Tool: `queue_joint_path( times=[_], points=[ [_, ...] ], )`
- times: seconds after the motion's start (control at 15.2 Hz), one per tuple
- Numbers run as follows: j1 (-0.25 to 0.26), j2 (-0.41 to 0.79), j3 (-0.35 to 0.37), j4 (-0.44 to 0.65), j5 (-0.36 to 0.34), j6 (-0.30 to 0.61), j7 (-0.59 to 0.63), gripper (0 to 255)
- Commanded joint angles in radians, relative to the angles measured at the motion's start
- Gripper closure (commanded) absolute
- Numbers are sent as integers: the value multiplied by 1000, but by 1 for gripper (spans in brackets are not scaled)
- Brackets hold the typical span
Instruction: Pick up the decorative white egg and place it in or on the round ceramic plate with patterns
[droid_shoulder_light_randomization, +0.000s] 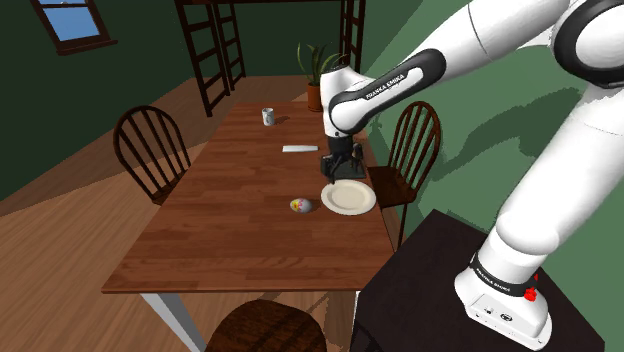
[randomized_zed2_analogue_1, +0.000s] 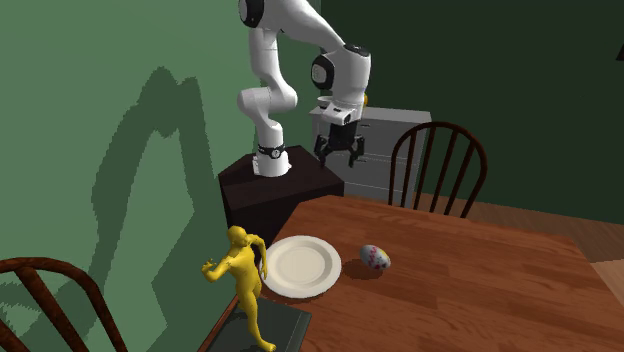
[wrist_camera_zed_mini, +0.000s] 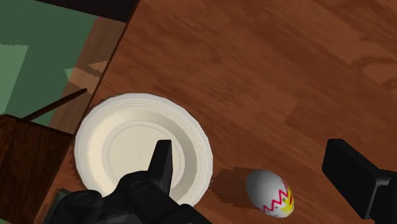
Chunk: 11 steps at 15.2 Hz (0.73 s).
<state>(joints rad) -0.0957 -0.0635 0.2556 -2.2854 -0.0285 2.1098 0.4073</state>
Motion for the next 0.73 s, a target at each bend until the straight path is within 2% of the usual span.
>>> queue_joint_path(
  times=[0.0,0.66],
  points=[
    [-1,94,6,57,-32,32,54,0],
    [38,498,-44,358,-163,110,249,0]
  ],
)
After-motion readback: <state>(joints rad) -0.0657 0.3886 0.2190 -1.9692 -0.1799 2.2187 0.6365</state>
